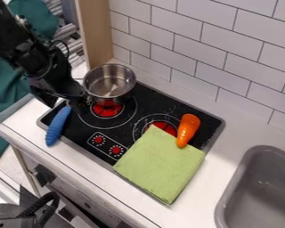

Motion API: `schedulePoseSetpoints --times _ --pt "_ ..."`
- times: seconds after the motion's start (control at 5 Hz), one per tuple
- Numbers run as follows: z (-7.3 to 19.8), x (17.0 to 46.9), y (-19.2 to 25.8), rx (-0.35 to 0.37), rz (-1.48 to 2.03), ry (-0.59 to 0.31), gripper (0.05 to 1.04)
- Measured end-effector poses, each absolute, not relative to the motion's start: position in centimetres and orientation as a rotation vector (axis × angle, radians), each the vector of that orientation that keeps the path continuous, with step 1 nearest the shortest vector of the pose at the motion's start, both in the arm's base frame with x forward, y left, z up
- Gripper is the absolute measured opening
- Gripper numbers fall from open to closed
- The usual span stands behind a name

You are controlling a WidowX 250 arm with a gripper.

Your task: Put the blue fork to the left side of the stove

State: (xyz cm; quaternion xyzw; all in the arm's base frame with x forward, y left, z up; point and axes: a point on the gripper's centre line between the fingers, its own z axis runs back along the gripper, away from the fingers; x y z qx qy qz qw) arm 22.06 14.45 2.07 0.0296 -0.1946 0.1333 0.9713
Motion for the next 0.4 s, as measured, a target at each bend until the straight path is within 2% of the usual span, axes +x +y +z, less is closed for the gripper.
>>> schedulePoseSetpoints --times 0.2,0.4 --pt "2.28 21.97 14.73 0.129 0.329 -0.275 1.003" --pt "2.25 22.18 14.44 0.148 0.296 -0.238 1.003"
